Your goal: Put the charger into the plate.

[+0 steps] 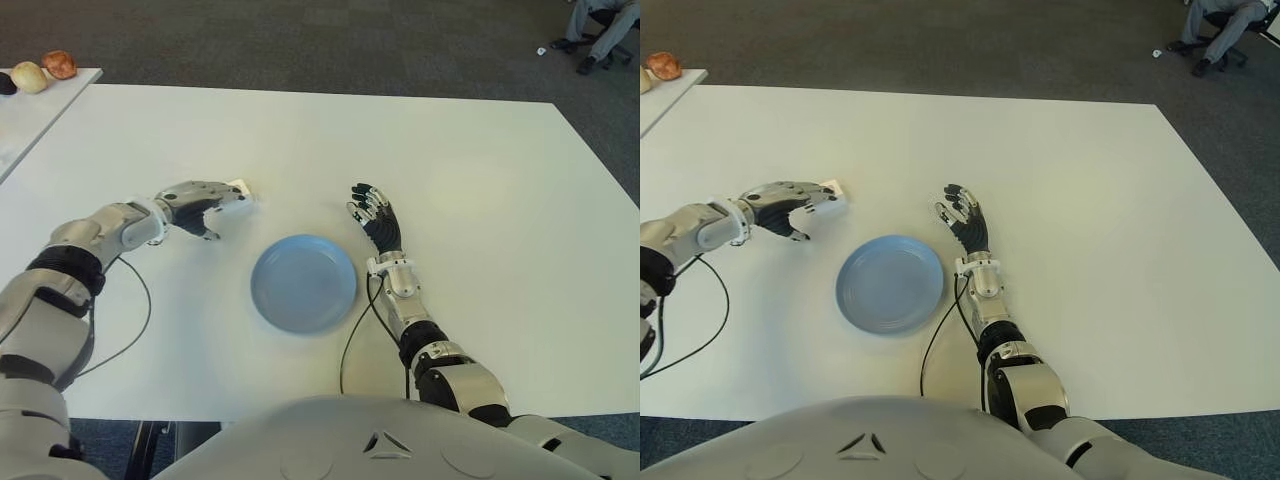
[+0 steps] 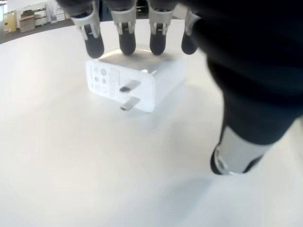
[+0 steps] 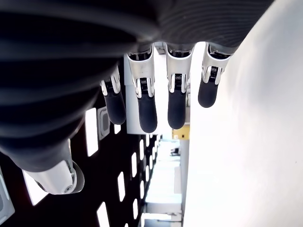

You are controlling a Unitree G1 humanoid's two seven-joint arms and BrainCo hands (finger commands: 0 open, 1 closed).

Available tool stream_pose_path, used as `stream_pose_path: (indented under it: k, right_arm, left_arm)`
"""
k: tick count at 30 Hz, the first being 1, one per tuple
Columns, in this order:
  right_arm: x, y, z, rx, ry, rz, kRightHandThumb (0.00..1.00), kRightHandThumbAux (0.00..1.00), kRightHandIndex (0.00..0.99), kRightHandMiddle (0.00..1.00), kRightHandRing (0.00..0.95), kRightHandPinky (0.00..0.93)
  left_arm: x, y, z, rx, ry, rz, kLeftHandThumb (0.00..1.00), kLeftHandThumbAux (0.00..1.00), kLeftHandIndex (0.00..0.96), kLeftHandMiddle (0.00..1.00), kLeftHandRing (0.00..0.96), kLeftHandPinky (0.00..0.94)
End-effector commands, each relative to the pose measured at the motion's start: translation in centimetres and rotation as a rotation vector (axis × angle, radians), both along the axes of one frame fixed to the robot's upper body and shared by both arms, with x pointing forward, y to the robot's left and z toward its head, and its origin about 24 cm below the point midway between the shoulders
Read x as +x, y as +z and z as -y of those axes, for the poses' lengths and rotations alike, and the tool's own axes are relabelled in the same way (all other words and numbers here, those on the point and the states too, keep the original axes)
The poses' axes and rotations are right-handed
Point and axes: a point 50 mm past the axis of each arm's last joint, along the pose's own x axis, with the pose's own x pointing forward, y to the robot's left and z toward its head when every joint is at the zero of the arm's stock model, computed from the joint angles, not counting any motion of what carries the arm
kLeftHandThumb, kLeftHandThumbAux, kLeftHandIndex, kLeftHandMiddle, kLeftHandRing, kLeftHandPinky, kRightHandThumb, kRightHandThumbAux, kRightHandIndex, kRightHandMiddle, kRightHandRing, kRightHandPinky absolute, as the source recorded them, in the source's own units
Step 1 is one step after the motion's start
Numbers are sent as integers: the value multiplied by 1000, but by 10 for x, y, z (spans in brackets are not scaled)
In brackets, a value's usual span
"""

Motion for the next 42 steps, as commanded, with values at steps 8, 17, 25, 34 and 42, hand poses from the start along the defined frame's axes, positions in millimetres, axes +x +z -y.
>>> stream_pose_path:
  k: [8,17,25,34,42]
  right_arm:
    - [-31,-40,3,13,-20,-226,9,575,188,253,220,170]
    - [-30,-40,2,1,-16,-231,0,564,190,248,219,173]
    - [-29,-40,2,-6,-24,-235,0,549,188,252,225,177]
    - [-28,-40,2,-12,-26,-239,0,551,182,252,223,167]
    - [-27,-40,1,-12,-29,-248,0,558,181,251,219,176]
  left_arm:
    - [-25,18,-15,44,-78,14,0,744,0,0,0,26]
    - [-33,26,-17,47,-106,51,0,722,0,0,0,20]
    - [-40,31,-20,29,-112,64,0,733,0,0,0,23]
    - [-53,38,-24,-16,-123,76,0,750,0,0,0,31]
    - [-63,42,-23,-51,-128,95,0,758,0,4,0,40]
